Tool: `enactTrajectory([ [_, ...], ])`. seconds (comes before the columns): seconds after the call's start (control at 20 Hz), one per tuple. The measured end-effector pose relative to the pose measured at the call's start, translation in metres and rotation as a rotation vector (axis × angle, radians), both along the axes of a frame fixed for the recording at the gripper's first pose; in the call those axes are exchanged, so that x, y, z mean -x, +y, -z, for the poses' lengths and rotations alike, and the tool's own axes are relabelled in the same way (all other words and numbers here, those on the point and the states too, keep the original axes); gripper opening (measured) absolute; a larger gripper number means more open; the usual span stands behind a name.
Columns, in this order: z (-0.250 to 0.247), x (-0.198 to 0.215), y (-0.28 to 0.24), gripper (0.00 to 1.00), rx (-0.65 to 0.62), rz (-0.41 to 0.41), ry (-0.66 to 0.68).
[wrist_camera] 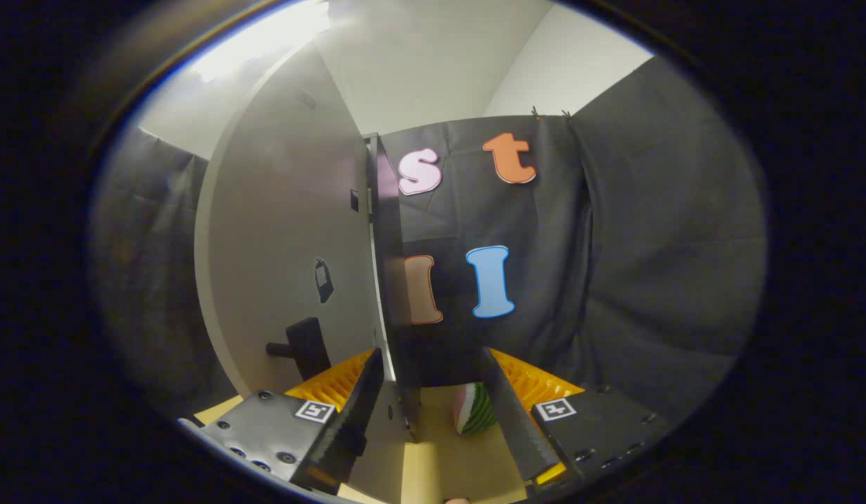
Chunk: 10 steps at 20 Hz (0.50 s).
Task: Open the shoe cabinet door, grab the shoes and put them into the shoe cabinet, then close the shoe cabinet door.
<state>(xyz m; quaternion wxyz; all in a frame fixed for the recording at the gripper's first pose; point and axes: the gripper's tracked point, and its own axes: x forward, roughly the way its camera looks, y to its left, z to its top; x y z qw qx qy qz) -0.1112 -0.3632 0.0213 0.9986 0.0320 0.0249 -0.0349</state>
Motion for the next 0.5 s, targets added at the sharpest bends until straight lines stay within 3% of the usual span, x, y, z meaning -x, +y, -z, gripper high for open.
enactTrajectory([
  [0.5,0.01,-0.003,0.063,0.87,-0.021,-0.134,0.006],
])
